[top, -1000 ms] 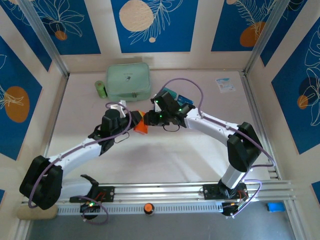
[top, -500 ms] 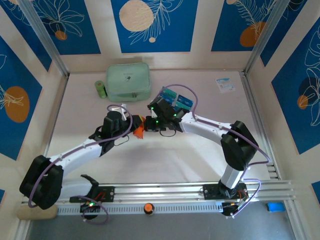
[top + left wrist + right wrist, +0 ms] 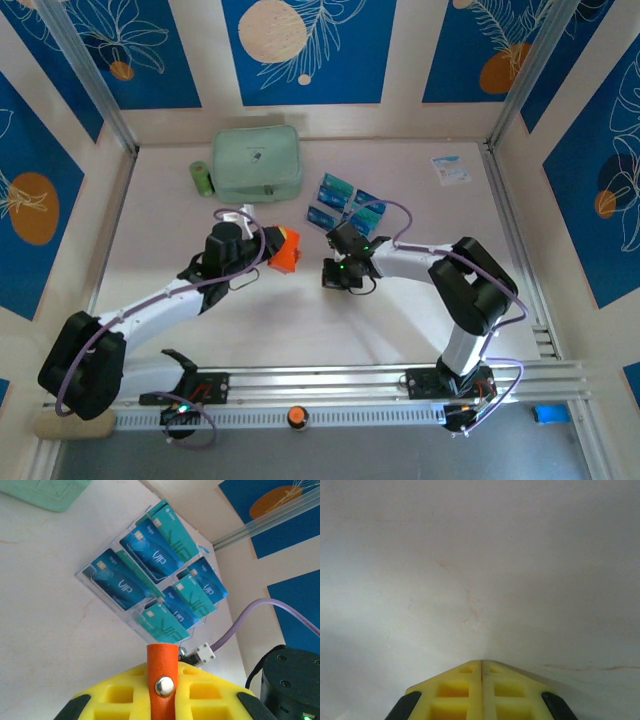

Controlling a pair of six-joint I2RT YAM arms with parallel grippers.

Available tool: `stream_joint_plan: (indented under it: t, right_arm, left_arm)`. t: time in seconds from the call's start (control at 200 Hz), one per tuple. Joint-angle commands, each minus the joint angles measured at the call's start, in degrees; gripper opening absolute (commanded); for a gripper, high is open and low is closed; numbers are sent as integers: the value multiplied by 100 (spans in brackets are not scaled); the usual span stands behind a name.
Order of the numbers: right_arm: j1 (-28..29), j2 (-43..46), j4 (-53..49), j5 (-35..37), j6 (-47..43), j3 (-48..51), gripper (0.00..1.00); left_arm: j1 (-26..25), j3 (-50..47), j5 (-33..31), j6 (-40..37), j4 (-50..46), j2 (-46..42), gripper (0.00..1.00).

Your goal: Put the credit cards into the card holder

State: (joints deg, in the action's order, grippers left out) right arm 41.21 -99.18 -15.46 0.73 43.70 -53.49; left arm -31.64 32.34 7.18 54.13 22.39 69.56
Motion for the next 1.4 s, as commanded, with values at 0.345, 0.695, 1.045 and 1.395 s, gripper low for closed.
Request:
stream_joint_plan:
  t: [0.345,0.695,1.045,1.395]
  right_arm:
    - [-628,2146,57,-1151,-59,61,66]
    - [-693,1787,1415,-1741,599,-428,77]
    - [-977,1417,2731,-2030,1028,47,45]
    - [-1150,1460,3304,-2212,1352,478,33]
  left_arm:
    - [-2,-241,-303,1481,1934,315,0]
    - [-9,-80,-261,2296,3008,839,0]
    - [-15,-115,-366,2617,3581,988,0]
    - [-18,-74,-376,2799,3965,1133,0]
